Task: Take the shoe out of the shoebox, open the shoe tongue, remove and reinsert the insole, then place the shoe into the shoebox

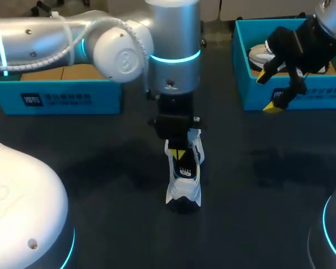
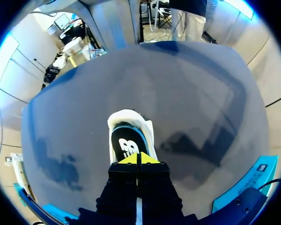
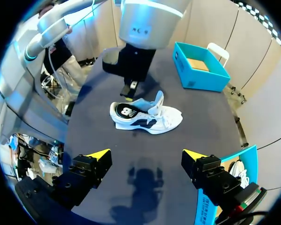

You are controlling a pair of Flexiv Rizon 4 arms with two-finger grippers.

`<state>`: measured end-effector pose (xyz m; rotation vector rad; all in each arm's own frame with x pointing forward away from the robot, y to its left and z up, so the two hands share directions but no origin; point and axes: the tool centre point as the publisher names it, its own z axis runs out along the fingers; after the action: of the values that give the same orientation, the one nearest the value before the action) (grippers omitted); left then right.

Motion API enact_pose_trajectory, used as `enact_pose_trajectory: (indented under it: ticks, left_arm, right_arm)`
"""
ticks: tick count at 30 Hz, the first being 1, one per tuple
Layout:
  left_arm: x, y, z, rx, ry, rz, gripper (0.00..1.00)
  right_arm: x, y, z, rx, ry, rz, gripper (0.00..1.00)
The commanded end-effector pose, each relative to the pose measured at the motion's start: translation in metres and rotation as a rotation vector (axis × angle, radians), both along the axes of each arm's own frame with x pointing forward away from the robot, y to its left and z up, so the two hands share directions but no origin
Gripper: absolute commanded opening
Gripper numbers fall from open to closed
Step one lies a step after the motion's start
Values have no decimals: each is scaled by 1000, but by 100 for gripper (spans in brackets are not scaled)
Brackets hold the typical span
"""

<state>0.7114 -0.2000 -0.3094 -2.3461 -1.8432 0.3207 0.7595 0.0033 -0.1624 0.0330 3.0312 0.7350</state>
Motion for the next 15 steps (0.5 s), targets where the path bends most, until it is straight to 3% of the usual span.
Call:
enact_pose_trajectory:
  ticks: [1, 15]
  left_arm:
    - [0, -7, -15, 43, -11, -8, 0]
    - [-5, -11, -47, 64, -70, 24, 0]
  right_arm:
    - [1, 0, 0, -2, 2, 1, 100]
    - [1, 0, 0, -2, 2, 1, 100]
